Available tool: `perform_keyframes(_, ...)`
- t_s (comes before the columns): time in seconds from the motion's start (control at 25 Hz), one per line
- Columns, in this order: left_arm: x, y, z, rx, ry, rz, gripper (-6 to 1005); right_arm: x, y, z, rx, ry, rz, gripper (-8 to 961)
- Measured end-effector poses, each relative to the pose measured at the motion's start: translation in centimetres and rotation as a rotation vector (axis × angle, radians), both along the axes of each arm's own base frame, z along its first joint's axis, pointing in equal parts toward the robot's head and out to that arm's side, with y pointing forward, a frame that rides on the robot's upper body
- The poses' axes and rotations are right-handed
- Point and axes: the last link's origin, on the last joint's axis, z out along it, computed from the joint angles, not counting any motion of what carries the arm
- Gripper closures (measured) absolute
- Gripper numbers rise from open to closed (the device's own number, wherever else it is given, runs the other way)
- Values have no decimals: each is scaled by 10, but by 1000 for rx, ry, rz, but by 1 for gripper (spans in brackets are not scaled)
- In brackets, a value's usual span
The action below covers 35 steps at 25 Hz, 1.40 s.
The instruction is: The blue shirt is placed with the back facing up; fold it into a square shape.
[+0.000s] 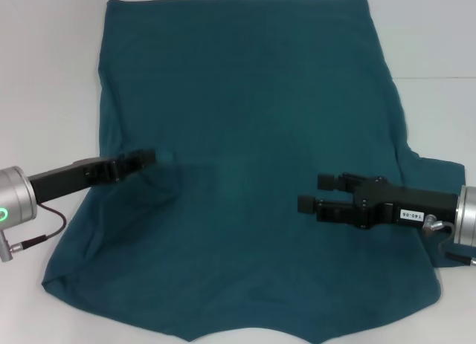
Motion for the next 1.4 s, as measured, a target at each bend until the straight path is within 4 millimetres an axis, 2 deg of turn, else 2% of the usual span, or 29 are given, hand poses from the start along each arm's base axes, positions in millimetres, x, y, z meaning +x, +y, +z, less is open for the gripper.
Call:
perform_keyframes(0.2,2,-2,5,35,-20,-35,794,1,-1,0,0,1,-4,54)
perform_keyframes(0.32,1,-2,6,43,-19,-42,595,2,-1,1,3,1,-9,54)
perform_keyframes(0.76,1,-3,4,42,-13,-48,128,5,1,6,12,-2,-16,64)
perform_keyframes(1.0,8,-6,0,32,14,-144,93,7,3,14,0,11,-52,68)
perform_keyframes(1.24,16,-12,-22,22,156,-366,63,18,5,30,3,22,-127,73)
perform_keyframes(1.4,20,-14,-31,2,190,-439,62,26,4,41,13,50,-210,76)
